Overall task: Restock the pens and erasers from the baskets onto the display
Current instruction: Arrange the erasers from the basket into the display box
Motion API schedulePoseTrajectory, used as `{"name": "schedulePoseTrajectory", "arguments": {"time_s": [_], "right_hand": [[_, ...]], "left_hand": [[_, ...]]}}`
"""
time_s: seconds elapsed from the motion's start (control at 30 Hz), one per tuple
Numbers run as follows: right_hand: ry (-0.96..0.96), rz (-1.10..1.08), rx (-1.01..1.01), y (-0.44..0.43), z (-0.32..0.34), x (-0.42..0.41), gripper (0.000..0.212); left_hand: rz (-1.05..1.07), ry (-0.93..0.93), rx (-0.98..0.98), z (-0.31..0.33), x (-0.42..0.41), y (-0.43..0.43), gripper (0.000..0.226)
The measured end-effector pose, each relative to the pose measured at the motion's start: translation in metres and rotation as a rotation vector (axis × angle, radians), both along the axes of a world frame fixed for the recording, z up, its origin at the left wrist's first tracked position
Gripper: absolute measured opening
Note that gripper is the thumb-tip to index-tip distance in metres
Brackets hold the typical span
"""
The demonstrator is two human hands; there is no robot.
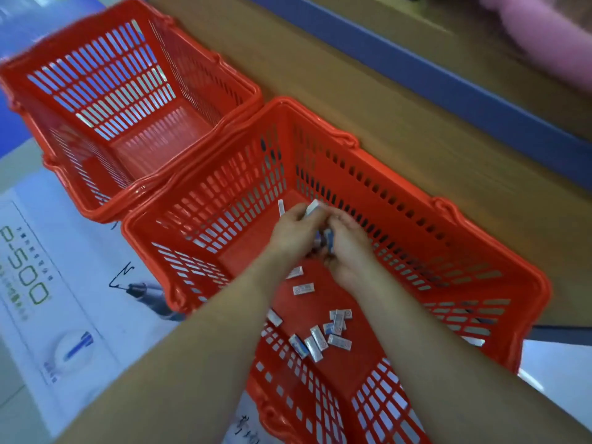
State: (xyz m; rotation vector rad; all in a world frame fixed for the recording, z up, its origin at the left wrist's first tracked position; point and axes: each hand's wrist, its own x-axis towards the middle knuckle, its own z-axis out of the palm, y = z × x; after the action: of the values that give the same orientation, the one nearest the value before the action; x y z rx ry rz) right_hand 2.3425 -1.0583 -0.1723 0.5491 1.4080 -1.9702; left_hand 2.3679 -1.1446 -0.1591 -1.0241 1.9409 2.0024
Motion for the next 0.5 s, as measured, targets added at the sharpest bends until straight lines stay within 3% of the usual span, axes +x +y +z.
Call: {"name": "schedulePoseTrajectory", "arguments": {"time_s": [0.07,0.2,0.27,0.4,0.5], "right_hand": [[0.001,-0.072,-0.018,0.001,0.026,0.001,0.022],[-0.225,-0.08,-0.255,0.028,0.102,0.008,0.019],[-0.264,-0.04,-0.342,0.039,0.149,0.015,0.024],[-0.18,0.056,-0.312,0.051,0.251,0.025,0.024],[-0.092,0.112,-0.226,0.053,0.328,0.03,0.025]], "left_hand": [[0.17,0.082,-0.021,0.015,0.005,0.013,0.018],[0.291,0.109,0.377,0.085,0.027,0.02,0.006],[0.295,0.112,0.476,0.127,0.037,0.02,0.013],[0.244,0.126,0.52,0.233,0.054,0.028,0.02],[0.238,0.118,0.421,0.315,0.054,0.034,0.029]]}}
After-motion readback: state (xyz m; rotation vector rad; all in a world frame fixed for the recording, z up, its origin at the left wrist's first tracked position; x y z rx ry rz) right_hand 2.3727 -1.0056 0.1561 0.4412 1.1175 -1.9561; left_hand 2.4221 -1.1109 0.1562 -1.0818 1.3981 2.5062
